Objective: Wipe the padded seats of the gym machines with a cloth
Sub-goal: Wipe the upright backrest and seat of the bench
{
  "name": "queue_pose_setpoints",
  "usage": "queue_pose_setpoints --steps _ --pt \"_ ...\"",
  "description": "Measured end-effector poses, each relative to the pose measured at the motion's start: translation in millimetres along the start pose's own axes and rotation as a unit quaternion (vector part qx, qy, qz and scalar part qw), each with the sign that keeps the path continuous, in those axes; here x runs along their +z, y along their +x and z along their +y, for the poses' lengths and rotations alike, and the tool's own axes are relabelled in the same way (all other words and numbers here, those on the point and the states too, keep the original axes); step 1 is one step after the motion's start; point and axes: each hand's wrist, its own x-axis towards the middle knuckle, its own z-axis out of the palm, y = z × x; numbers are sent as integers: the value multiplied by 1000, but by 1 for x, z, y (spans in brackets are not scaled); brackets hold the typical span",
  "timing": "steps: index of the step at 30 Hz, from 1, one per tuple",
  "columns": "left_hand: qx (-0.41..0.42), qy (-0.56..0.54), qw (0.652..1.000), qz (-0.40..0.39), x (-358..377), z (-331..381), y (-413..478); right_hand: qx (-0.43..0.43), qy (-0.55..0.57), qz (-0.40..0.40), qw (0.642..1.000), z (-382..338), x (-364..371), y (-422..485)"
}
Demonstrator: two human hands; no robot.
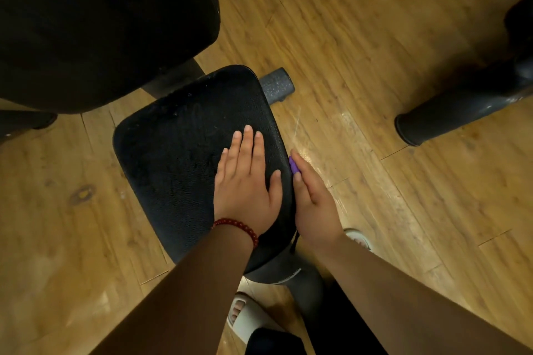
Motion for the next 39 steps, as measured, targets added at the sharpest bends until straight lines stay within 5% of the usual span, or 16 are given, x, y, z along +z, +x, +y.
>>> queue_pose_setpoints --steps 24,33,39 --pt "10 13 1000 4 -7 -27 54 -21 -7 6 1000 0 6 19" --pt "7 1 1000 14 -6 -27 57 -31 12 -34 999 -44 20 100" --pt "8 -10 1000 22 -5 -27 57 -41 -8 -29 999 -14 7 59"
